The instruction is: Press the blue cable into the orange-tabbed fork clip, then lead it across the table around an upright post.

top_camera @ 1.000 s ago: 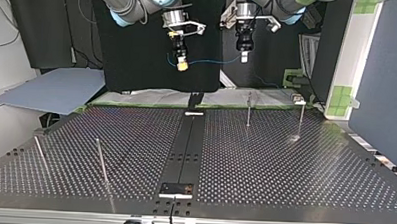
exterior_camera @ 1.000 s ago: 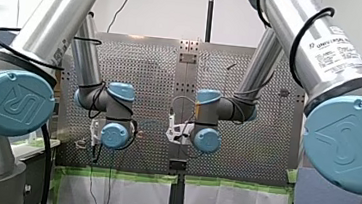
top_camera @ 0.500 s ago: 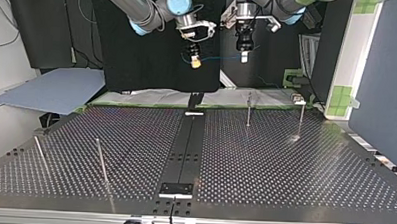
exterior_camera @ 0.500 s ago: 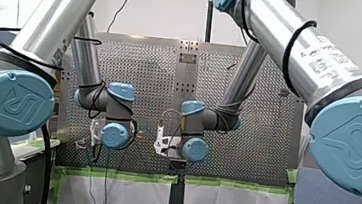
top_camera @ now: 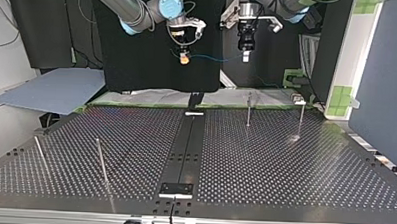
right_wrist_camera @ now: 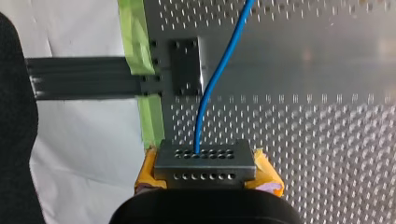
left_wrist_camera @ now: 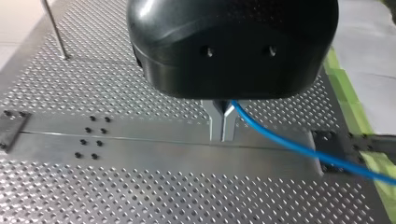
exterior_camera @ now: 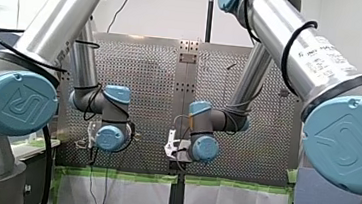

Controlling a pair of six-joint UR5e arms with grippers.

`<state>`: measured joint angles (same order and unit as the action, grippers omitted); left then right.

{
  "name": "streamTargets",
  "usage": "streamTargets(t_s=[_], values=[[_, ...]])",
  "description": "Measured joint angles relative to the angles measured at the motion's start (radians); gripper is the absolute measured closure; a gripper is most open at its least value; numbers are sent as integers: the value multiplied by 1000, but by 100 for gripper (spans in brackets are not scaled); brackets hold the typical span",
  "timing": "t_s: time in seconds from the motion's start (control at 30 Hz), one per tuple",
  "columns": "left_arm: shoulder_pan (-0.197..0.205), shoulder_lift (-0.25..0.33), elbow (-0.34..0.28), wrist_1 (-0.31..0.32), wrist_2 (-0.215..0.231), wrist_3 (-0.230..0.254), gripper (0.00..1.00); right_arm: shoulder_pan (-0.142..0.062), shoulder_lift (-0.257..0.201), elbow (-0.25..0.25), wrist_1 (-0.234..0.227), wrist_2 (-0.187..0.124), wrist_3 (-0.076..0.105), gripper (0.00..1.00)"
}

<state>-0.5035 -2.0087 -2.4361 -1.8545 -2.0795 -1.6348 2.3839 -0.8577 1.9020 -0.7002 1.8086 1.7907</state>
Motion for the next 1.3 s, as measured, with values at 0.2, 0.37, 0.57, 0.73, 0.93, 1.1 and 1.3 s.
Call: streamTargets(t_s=[0.2,0.37,0.57,0.73,0.93,1.1,1.3], values=[[10,55,1,-46,17,-52,100,-67,-67,25,16,-55,40,100],[21,107,3,-61,27,-95,100,-113,-108,12,-12,-86,44,100],[36,93,16,-41,57,-127,100,-117,-91,5,-64,-110,49,100],[47,48,56,4,62,-169,100,-110,-61,-8,-115,-138,49,100],[65,-11,114,27,63,-206,100,-104,-10,-34,-152,-163,46,100],[82,-52,155,30,61,-214,100,-97,24,-58,-140,-180,50,100],[104,-110,213,31,50,-223,100,-95,84,-118,-115,-193,51,100]])
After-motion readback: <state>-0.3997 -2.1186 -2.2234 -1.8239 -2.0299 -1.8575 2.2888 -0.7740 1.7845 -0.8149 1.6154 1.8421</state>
